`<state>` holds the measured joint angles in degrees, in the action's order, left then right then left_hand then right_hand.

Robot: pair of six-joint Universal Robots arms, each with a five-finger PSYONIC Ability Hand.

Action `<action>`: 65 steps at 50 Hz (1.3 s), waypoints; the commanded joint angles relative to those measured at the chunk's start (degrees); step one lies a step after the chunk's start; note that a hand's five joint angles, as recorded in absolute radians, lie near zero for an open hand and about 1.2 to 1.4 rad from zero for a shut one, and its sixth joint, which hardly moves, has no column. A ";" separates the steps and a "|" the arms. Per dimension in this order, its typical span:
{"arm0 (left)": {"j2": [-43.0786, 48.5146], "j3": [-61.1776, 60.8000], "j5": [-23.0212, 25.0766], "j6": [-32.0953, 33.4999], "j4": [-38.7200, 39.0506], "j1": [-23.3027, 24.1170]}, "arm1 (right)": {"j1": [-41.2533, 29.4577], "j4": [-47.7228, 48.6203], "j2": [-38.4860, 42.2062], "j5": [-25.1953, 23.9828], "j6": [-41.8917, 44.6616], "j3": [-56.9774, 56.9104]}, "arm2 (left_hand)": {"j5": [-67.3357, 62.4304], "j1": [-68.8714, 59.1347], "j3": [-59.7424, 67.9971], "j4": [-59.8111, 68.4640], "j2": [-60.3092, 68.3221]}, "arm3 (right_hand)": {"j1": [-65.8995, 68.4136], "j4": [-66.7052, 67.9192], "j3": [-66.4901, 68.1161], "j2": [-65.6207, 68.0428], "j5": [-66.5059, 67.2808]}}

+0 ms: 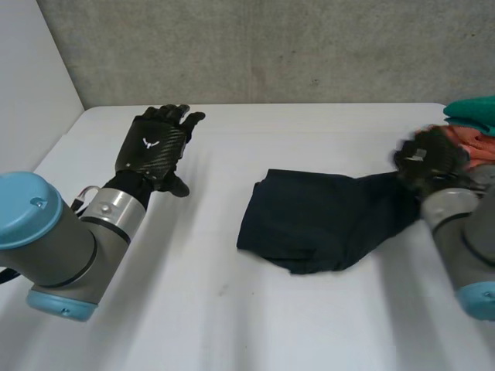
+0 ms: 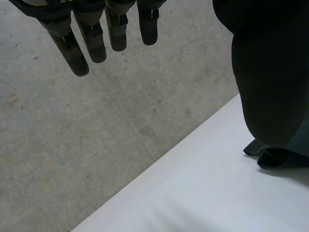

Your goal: Fold the laundry.

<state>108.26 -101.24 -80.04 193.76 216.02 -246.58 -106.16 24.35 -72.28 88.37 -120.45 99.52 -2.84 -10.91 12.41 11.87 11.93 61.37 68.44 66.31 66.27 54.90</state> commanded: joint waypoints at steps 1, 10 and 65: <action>-0.06 -1.07 -0.91 -1.37 -0.24 0.58 | -15.90 9.04 7.93 -22.95 4.78 -1.78 | 2.84 0.91 -2.41 -1.87 -1.93 | 18.63 11.56 13.69 13.73 15.10; -0.50 1.12 -2.75 -1.72 -1.74 2.24 | -23.21 -0.52 13.75 -18.96 0.23 -9.69 | 2.84 0.91 -2.41 -1.87 -1.93 | -51.37 -58.44 -56.31 -56.27 -54.90; 15.86 35.68 -4.69 1.28 -42.97 12.44 | -8.26 -24.89 11.38 -0.84 -33.89 -20.86 | 2.84 0.91 -2.41 -1.87 -1.93 | -51.37 -58.44 -56.31 -56.27 -54.90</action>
<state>131.86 -61.91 -88.85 198.18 169.99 -233.66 -111.57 -4.92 -55.03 83.75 -156.86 74.80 -2.83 -9.07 12.14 11.87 10.10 11.87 11.86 11.76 11.47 2.28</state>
